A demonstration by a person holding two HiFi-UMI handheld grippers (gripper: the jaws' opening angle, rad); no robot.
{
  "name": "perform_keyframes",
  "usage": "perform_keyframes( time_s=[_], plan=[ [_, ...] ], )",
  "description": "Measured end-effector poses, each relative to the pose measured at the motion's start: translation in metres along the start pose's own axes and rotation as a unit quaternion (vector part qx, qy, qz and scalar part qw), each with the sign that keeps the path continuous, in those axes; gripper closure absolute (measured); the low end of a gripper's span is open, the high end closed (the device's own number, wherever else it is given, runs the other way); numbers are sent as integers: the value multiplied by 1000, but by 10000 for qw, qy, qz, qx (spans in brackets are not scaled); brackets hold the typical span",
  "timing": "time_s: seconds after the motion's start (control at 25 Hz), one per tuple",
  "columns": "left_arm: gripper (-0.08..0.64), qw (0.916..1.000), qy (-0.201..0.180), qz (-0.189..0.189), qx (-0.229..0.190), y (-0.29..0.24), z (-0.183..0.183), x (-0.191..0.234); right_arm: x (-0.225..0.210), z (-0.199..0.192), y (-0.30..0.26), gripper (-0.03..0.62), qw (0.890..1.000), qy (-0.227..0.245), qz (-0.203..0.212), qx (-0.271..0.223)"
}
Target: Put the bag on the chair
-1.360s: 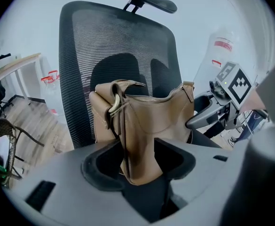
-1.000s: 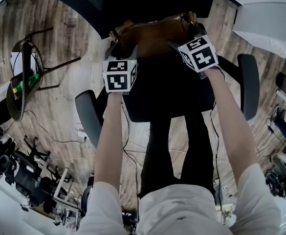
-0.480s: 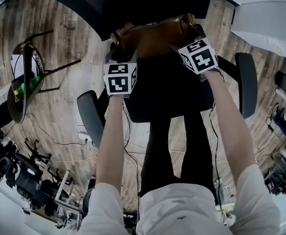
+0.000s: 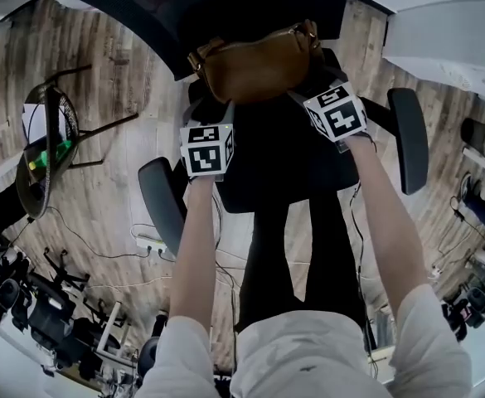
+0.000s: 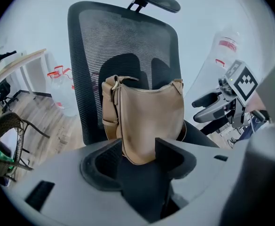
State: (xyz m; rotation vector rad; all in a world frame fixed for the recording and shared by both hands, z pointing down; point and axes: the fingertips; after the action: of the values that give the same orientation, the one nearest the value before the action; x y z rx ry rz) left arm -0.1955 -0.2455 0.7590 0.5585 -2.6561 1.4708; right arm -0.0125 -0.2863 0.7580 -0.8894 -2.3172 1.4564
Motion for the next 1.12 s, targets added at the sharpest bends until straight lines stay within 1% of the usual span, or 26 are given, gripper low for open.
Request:
perform_keyframes(
  time_s=[0.16, 0.4, 0.68, 0.84, 1.0, 1.12],
  plan=[
    [354, 10000, -88, -19, -43, 7, -2, -5, 2, 1, 8, 216, 10000, -28, -44, -64],
    [354, 9997, -155, -36, -202, 22, 2, -13, 13, 5, 23, 219, 9997, -15, -5, -257],
    [354, 9990, -258, -72, -351, 36, -1, -39, 22, -1, 43, 234, 9986, 39, 107, -507],
    [354, 9989, -266, -21, -383, 51, -11, -56, 35, -18, 56, 256, 9980, 92, 232, -583],
    [354, 9991, -177, 47, -372, 70, -27, -78, 47, -44, 73, 266, 9979, 217, 342, -512],
    [354, 9992, -161, 106, -352, 85, -40, -95, 58, -54, 91, 281, 9968, 259, 443, -616]
  ],
)
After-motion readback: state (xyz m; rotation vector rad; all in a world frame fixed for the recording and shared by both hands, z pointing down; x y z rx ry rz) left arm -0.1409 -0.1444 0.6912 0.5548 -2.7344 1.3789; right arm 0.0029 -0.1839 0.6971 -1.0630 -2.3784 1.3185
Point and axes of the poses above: the fingertips, and each gripper's own axes: y backward along the fingers, x to its left, z out of its top, and after that the axes turned 2 degrees about -z, right-handed
